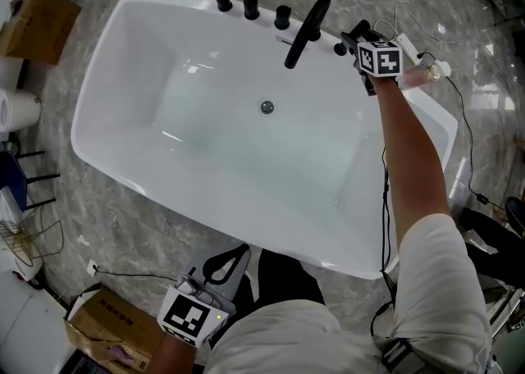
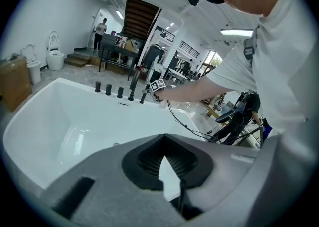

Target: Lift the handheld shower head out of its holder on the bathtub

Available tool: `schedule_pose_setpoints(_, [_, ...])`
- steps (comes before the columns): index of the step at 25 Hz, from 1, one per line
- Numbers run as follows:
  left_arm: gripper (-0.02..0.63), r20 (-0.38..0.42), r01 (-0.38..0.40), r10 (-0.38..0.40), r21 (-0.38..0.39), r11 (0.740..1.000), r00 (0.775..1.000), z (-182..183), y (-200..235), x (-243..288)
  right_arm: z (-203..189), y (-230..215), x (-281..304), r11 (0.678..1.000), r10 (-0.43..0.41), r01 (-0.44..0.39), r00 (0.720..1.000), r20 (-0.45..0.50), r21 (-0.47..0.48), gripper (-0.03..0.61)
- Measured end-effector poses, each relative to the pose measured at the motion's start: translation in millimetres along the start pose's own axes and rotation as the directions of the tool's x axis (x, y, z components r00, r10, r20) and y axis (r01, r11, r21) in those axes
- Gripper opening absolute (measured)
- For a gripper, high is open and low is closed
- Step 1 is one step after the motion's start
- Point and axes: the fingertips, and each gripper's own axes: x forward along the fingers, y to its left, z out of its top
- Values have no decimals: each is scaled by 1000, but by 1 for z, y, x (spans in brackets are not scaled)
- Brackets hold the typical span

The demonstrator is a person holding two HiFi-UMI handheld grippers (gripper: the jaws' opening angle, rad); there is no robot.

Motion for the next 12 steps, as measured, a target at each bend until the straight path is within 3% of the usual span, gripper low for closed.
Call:
schedule_pose_setpoints(3, [5, -1, -2, 2, -5, 1000, 1000, -1, 1, 1, -1, 0, 6, 1000, 2, -2, 1000, -2, 1, 230])
schedule_pose_setpoints(6, [5, 0, -4, 4, -2, 1000, 1000, -1, 5, 1, -1, -4, 10, 1000, -22, 22, 1000, 2, 12, 154])
schedule_pose_setpoints(12, [5, 12, -6, 7, -15, 1000, 1000, -2, 10, -2, -1, 0, 5, 1000, -24, 24, 1000, 2, -5, 147])
